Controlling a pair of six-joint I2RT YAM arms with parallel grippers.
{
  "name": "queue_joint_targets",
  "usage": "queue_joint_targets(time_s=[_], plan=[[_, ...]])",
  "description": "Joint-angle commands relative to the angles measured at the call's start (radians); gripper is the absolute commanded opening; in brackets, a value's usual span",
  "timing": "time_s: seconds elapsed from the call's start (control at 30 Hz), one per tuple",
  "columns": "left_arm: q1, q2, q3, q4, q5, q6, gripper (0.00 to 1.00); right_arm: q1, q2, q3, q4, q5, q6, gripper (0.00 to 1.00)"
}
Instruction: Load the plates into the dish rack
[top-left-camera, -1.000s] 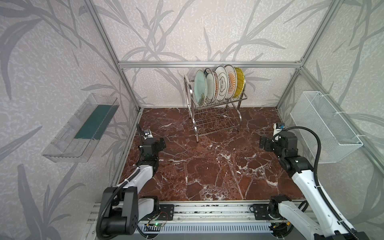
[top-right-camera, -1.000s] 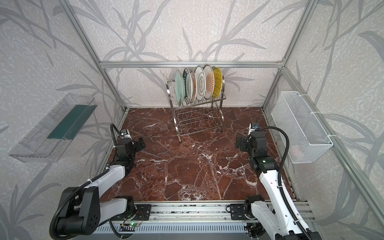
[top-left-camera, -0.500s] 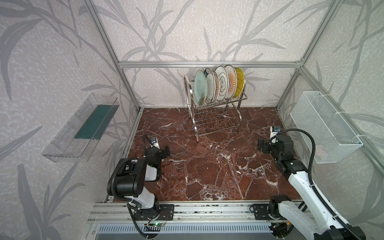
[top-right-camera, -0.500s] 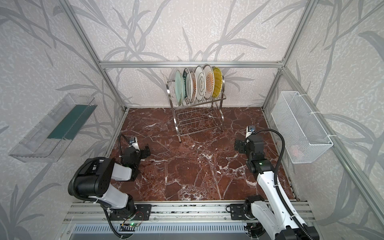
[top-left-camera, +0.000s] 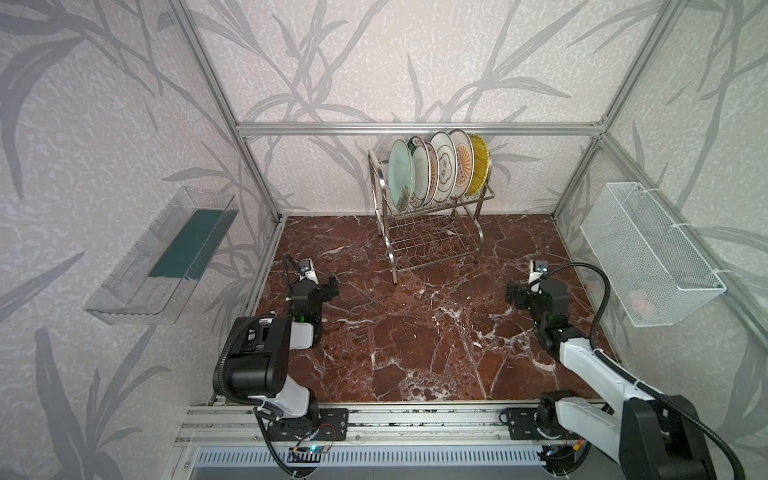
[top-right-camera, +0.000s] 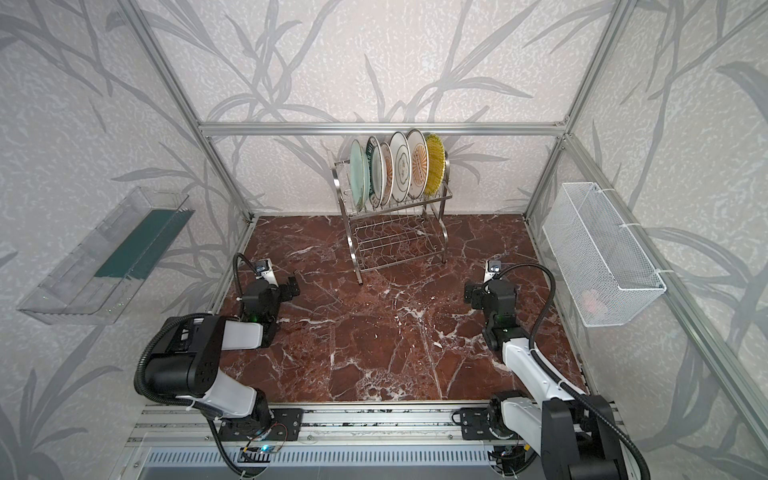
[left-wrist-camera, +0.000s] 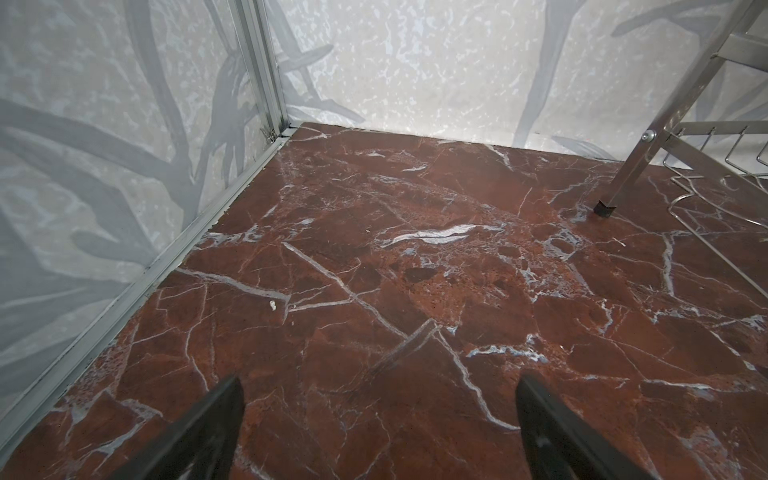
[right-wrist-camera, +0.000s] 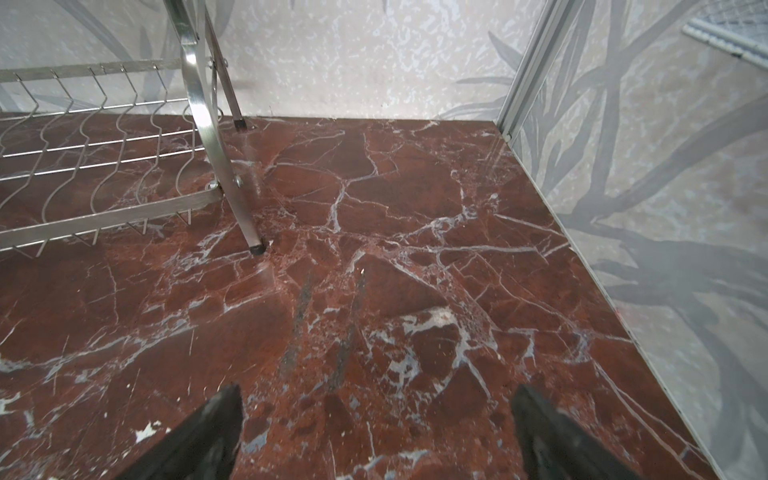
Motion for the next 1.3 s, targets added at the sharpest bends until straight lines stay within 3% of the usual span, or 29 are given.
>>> queue_joint_targets(time_s=[0.0, 0.47, 0.6, 0.7, 0.77, 0.97, 1.27], plan=[[0.004, 0.005, -0.01, 0.022, -0.011, 0.024, 0.99, -0.004, 0.078, -0.038, 0.274, -0.023, -0.018, 0.99], [0.003, 0.005, -0.01, 0.023, -0.01, 0.026, 0.99, -0.028, 0.508, -0.129, 0.856, -0.147, -0.025, 0.99], [0.004, 0.005, -0.011, 0.022, -0.011, 0.026, 0.99, -0.028, 0.429, 0.013, 0.462, -0.225, -0.057, 0.99], [0.003, 0.006, -0.011, 0.023, -0.011, 0.027, 0.99, -0.023, 0.47, -0.017, 0.591, -0.235, -0.063, 0.99], [0.003, 0.007, -0.009, 0.022, -0.01, 0.026, 0.99, -0.024, 0.443, 0.002, 0.506, -0.235, -0.066, 0.99], [0.003, 0.006, -0.01, 0.022, -0.011, 0.026, 0.99, -0.024, 0.465, -0.027, 0.601, -0.22, -0.06, 0.99], [0.004, 0.007, -0.011, 0.023, -0.01, 0.026, 0.99, -0.022, 0.464, -0.016, 0.579, -0.232, -0.065, 0.99]])
